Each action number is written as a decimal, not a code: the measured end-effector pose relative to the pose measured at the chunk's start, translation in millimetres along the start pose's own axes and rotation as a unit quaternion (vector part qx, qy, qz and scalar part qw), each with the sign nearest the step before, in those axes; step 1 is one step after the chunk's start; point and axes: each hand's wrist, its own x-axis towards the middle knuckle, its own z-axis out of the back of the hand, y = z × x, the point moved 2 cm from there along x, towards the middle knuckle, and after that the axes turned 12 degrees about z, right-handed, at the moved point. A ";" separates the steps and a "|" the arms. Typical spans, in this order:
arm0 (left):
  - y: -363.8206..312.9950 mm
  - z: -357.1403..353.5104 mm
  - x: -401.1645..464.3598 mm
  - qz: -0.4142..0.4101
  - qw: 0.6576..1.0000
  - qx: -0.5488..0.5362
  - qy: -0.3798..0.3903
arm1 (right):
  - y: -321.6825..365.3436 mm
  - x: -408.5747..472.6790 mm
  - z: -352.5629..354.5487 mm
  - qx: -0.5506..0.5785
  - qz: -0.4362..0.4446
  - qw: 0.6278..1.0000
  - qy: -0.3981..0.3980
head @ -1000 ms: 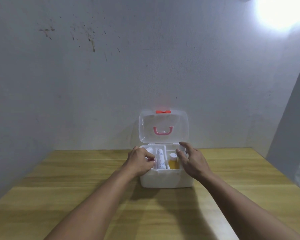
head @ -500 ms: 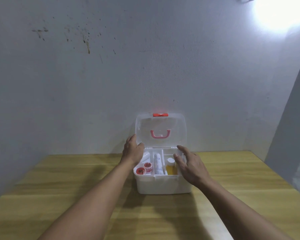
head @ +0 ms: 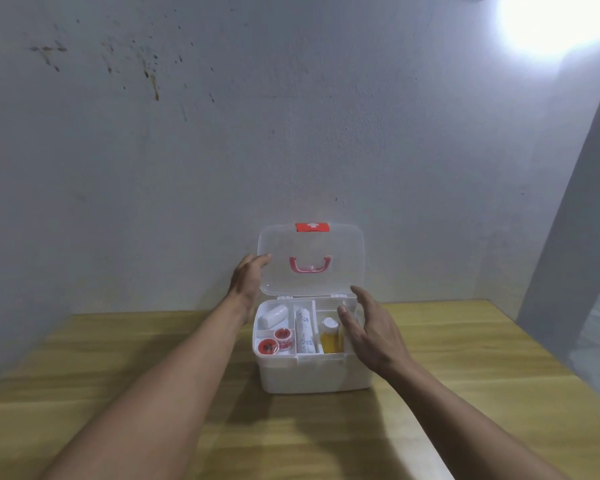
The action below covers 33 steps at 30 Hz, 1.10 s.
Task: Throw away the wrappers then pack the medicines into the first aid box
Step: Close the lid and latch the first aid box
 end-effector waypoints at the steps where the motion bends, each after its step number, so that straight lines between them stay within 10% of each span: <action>1: -1.3 0.2 -3.8 -0.010 1.000 0.000 0.002 | 0.0 0.5 1.2 0.011 -0.005 1.000 -0.028; 8: -1.4 5.4 -37.2 -0.071 0.996 0.048 -0.011 | 16.6 13.7 33.6 0.145 -0.047 0.963 -0.222; 11: 6.0 10.2 -43.9 -0.069 0.996 0.055 -0.025 | 25.4 14.4 46.1 0.029 -0.002 0.960 -0.280; 21: 30.0 11.5 -76.9 -0.062 0.991 0.120 0.012 | 41.4 4.5 58.4 -0.144 0.154 0.977 0.039; 33: 52.6 11.0 -78.8 -0.053 0.982 0.183 0.014 | 38.8 -19.4 54.8 -0.119 0.140 0.977 0.104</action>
